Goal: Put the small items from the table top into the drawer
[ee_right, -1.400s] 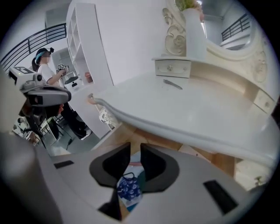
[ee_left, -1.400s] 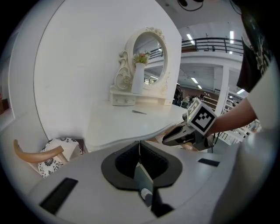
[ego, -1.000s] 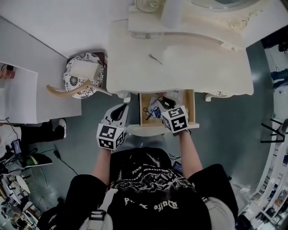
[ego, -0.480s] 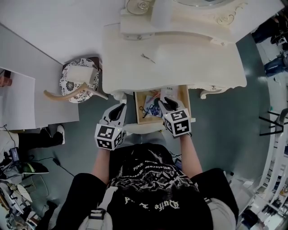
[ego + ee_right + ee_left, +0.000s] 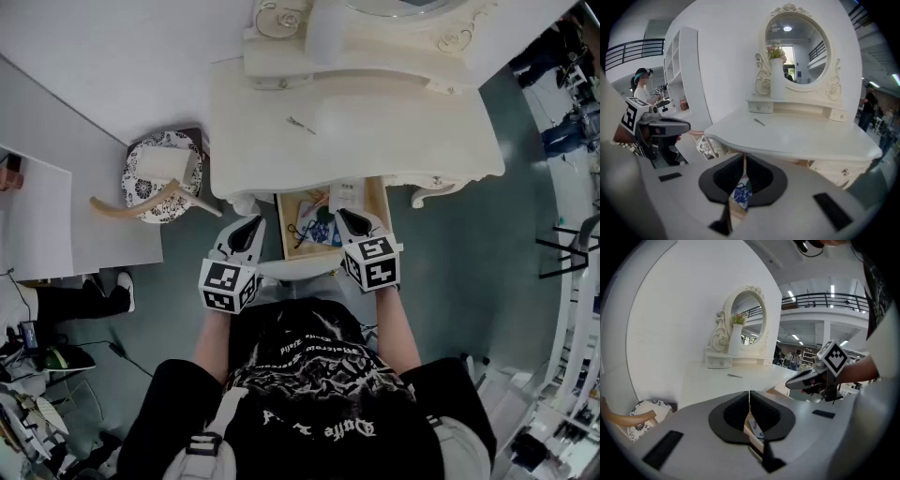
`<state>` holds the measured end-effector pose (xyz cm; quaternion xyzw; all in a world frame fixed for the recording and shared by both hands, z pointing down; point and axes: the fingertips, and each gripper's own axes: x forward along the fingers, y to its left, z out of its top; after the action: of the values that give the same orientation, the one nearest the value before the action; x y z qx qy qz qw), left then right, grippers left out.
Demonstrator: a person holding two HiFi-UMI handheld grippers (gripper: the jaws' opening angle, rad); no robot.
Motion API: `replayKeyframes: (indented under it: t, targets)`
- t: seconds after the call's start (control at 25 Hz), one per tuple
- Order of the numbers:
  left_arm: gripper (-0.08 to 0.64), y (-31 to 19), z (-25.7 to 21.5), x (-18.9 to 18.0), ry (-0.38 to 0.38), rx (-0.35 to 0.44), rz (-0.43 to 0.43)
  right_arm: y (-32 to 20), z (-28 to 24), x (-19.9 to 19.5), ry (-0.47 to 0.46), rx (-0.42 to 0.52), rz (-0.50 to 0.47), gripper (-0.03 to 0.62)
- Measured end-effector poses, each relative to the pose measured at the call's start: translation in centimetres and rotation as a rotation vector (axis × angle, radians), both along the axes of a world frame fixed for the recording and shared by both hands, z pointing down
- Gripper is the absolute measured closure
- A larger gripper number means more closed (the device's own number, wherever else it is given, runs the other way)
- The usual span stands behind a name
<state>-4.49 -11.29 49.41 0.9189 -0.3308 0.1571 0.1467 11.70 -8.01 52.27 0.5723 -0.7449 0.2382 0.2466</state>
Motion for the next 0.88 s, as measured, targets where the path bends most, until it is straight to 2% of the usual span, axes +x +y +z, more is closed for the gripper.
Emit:
replayKeyframes:
  t: [0.4, 0.64, 0.88]
  targets:
    - [0.538, 0.12, -0.3, -0.08, 0.001, 0.014, 0.015, 0.18, -0.47, -0.29, -0.006, 0.027, 0.023, 0.581]
    - [0.54, -0.15, -0.48, -0.3, -0.003, 0.021, 0.016, 0.12, -0.83, -0.41, -0.014, 0.084, 0.04, 0.581]
    - [0.54, -0.24, -0.41, -0.53, -0.015, 0.026, 0.023, 0.14, -0.8, -0.43, 0.016, 0.094, 0.046, 0.581]
